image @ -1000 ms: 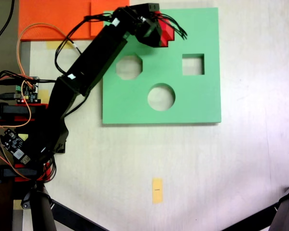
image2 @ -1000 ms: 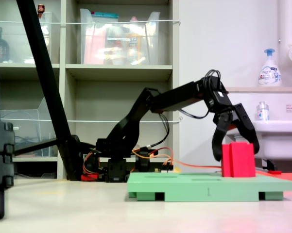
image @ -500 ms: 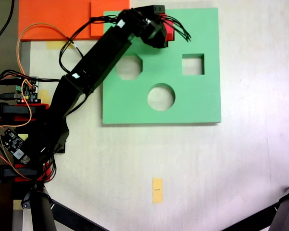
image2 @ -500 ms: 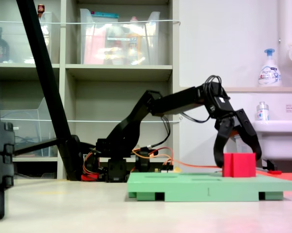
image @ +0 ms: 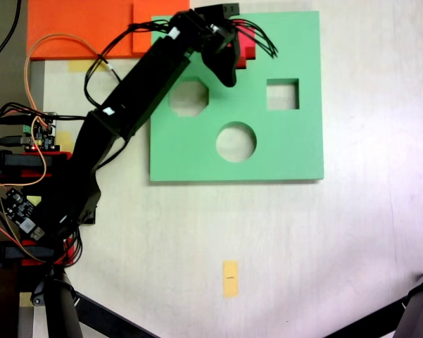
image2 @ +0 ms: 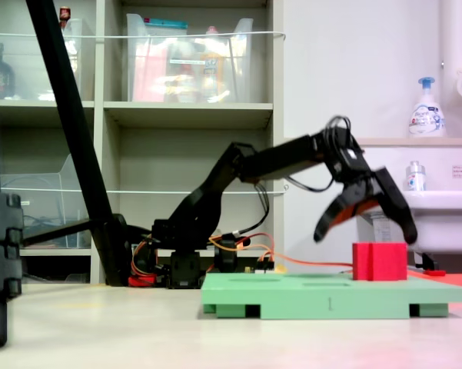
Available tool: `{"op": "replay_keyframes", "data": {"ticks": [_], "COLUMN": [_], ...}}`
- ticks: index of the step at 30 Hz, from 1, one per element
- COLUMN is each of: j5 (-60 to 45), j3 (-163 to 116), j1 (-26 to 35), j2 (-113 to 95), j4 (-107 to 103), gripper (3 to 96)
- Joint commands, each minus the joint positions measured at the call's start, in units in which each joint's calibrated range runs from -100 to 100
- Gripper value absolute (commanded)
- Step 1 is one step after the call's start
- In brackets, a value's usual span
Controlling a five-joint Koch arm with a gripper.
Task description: Put the cross columnar block into the corresponding hole
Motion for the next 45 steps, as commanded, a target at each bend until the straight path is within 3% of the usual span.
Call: {"op": "replay_keyframes", "data": {"ticks": [1,9,11,15,21,27,33,39,42,45], "j5": [-3.08,-29.55,-34.43,-40.54,-44.54,-48.45,-57.58,-71.01,-73.60,-73.70], "j3": [3.78,3.68,3.58,3.58,-19.75,-97.62,-151.85,-165.12,-165.12,-165.12], "j1": [0.10,-5.23,-9.47,-19.10,-29.55,-29.89,-26.42,-25.69,-25.64,-25.89], "j2": [-20.92,-55.14,-62.26,-67.99,-74.97,-115.33,-127.62,-128.04,-128.04,-128.04], "j4": [-7.05,-23.71,-24.19,-23.90,-12.83,47.93,91.55,94.73,77.30,76.72], "gripper": [95.1,92.7,81.1,67.4,56.6,51.8,50.1,49.4,49.0,47.9]}}
